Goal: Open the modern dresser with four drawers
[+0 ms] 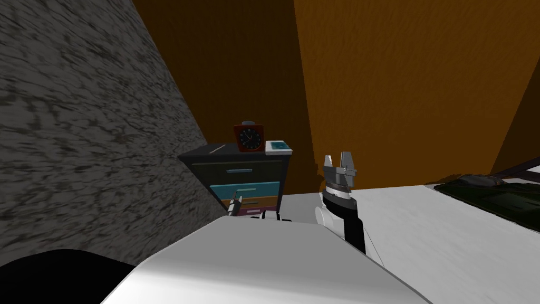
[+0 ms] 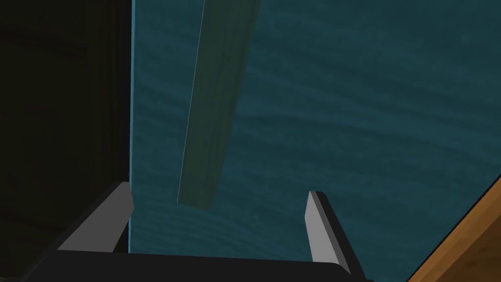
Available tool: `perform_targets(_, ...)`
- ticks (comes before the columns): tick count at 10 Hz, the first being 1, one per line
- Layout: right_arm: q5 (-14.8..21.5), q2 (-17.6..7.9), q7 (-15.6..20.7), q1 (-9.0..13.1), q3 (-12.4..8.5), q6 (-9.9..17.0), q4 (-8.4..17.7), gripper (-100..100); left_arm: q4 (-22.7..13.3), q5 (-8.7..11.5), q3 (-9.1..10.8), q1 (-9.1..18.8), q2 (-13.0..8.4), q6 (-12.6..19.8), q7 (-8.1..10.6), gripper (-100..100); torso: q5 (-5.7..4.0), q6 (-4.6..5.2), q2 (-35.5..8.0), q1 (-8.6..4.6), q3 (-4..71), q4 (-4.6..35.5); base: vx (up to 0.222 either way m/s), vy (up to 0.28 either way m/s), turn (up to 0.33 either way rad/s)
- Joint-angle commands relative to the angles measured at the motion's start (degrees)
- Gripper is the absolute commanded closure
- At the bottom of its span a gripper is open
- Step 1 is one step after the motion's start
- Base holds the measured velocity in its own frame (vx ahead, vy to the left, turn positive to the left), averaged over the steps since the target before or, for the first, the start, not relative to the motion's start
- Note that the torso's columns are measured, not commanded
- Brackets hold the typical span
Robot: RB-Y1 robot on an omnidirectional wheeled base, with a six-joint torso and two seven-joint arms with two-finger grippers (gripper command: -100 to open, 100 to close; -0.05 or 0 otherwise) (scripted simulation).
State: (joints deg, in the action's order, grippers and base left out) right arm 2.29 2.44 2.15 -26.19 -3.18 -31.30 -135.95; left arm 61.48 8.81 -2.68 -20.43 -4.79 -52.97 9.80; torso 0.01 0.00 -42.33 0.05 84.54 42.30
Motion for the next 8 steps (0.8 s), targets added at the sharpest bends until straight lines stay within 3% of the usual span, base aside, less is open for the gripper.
perform_targets(1,0.0,0.0,0.0,0.0,0.0,0.0,0.0,0,2.2,0.3,0.48,0.6,-0.6,2.7,0.12,-100,0.0,0.0,0.1,-0.01,0.0,0.0,0.057,-0.009,-0.001)
perform_targets(2,0.0,0.0,0.0,0.0,0.0,0.0,0.0,0,2.3,0.2,0.32,0.2,-0.4,2.3,0.0,-100,0.0,0.0,0.1,-0.02,0.1,0.0,0.026,-0.002,-0.001)
perform_targets(3,0.0,0.0,0.0,0.0,0.0,0.0,0.0,0,0.7,0.1,0.16,0.2,-0.2,0.9,0.04,100,0.0,-0.01,0.0,-0.03,0.0,0.0,-0.019,0.008,0.003)
perform_targets(5,0.0,0.0,0.0,0.0,0.0,0.0,0.0,0,1.2,0.1,0.28,0.4,-0.3,0.2,0.05,100,0.36,0.05,0.1,0.15,-0.1,-0.3,-0.031,0.012,0.006)
perform_targets(8,0.0,0.0,0.0,0.0,0.0,0.0,0.0,0,3.7,0.1,-0.02,-0.9,-1.1,2.7,0.51,100,0.13,-0.11,-0.2,0.12,-0.1,-0.1,-0.154,-0.026,0.013)
